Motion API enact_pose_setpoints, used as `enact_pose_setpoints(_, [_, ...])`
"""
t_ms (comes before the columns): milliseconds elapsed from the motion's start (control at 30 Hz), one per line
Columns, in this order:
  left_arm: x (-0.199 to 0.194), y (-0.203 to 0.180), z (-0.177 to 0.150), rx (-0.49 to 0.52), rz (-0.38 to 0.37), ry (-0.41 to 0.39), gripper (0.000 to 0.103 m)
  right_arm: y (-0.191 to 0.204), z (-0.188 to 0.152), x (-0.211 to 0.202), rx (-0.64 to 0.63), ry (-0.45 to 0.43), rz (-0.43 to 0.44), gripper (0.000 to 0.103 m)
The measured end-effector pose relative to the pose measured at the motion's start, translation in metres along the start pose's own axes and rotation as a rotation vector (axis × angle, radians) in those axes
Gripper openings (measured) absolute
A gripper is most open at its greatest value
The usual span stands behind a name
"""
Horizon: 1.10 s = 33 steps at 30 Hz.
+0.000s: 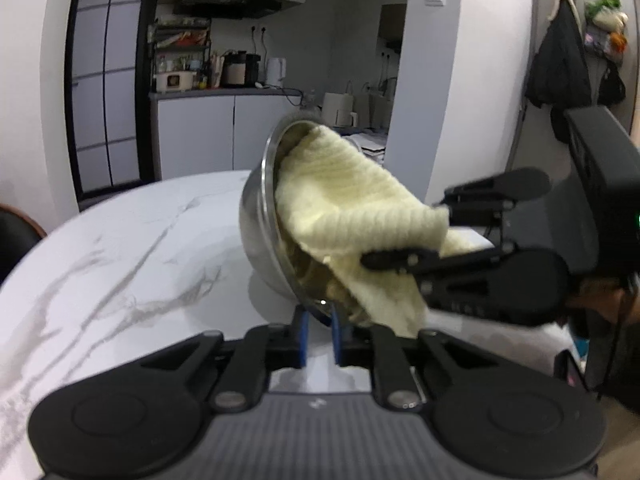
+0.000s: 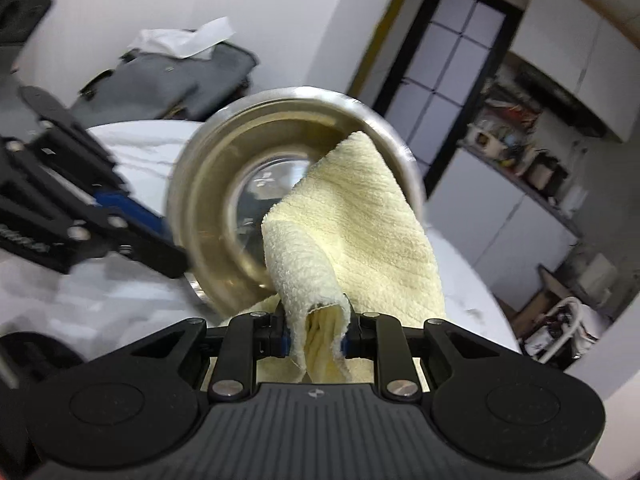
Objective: Clean bowl
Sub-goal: 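Continue wiping the bowl interior with the right gripper while the left gripper tilts the bowl, then rub the yellow towel around the bowl interior with the right gripper while the left gripper holds it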
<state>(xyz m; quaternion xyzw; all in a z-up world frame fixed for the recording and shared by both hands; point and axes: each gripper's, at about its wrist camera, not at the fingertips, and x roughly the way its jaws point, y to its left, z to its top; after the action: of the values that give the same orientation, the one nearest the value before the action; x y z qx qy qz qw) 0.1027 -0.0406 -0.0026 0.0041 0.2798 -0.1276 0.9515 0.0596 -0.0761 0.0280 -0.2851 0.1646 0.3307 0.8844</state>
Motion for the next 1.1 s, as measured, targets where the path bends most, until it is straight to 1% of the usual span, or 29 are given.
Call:
enact_pose_setpoints(133, [0.002, 0.0, -0.002, 0.004, 0.012, 0.0, 0.012, -0.002, 0.003, 0.003, -0.003, -0.002, -0.001, 0.023])
enact_pose_setpoints(200, [0.003, 0.001, -0.002, -0.007, 0.009, -0.001, 0.012, 0.001, 0.001, 0.008, -0.018, 0.018, 0.023, 0.023])
enact_pose_setpoints(267, [0.004, 0.004, -0.002, -0.028, 0.007, 0.002, 0.017, 0.006, 0.001, 0.012, -0.03, 0.033, 0.046, 0.023])
enact_pose_setpoints(300, [0.005, 0.004, -0.001, -0.036, 0.015, 0.003, 0.021, 0.009, 0.001, 0.015, -0.039, 0.044, 0.064, 0.023])
enact_pose_setpoints(333, [0.006, 0.005, -0.001, -0.043, 0.022, 0.004, 0.028, 0.012, 0.001, 0.016, -0.046, 0.048, 0.074, 0.023])
enact_pose_setpoints(433, [0.013, 0.006, -0.001, -0.042, 0.048, 0.014, 0.043, 0.017, 0.003, 0.014, -0.058, 0.048, 0.085, 0.023])
enact_pose_setpoints(467, [0.014, 0.006, 0.0, -0.044, 0.051, 0.016, 0.046, 0.018, 0.005, 0.013, -0.057, 0.049, 0.098, 0.023])
enact_pose_setpoints(500, [0.017, 0.007, 0.001, -0.059, 0.051, 0.02, 0.055, 0.019, 0.005, 0.013, -0.056, 0.048, 0.11, 0.023])
enact_pose_setpoints(533, [0.02, 0.009, 0.001, -0.076, 0.052, 0.024, 0.058, 0.021, 0.006, 0.012, -0.055, 0.048, 0.122, 0.023])
enact_pose_setpoints(667, [0.023, 0.012, 0.004, -0.107, 0.039, 0.015, 0.057, 0.026, 0.007, 0.011, -0.077, 0.046, 0.129, 0.023])
enact_pose_setpoints(700, [0.024, 0.013, 0.005, -0.116, 0.036, 0.017, 0.051, 0.026, 0.007, 0.011, -0.075, 0.045, 0.131, 0.023])
enact_pose_setpoints(733, [0.026, 0.015, 0.005, -0.127, 0.032, 0.022, 0.04, 0.025, 0.007, 0.011, -0.072, 0.044, 0.134, 0.023])
enact_pose_setpoints(767, [0.026, 0.015, 0.005, -0.131, 0.031, 0.024, 0.034, 0.025, 0.007, 0.011, -0.07, 0.043, 0.136, 0.023])
enact_pose_setpoints(800, [0.027, 0.016, 0.005, -0.141, 0.021, 0.033, 0.025, 0.024, 0.006, 0.011, -0.068, 0.042, 0.138, 0.023])
enact_pose_setpoints(833, [0.029, 0.018, 0.005, -0.153, 0.0, 0.04, 0.024, 0.023, 0.006, 0.01, -0.066, 0.041, 0.139, 0.023])
enact_pose_setpoints(900, [0.028, 0.019, 0.005, -0.155, -0.012, 0.038, 0.022, 0.023, 0.006, 0.009, -0.067, 0.035, 0.136, 0.023])
enact_pose_setpoints(1100, [0.017, 0.003, 0.004, -0.09, -0.01, 0.037, 0.02, 0.016, 0.011, 0.0, -0.033, -0.021, 0.119, 0.023])
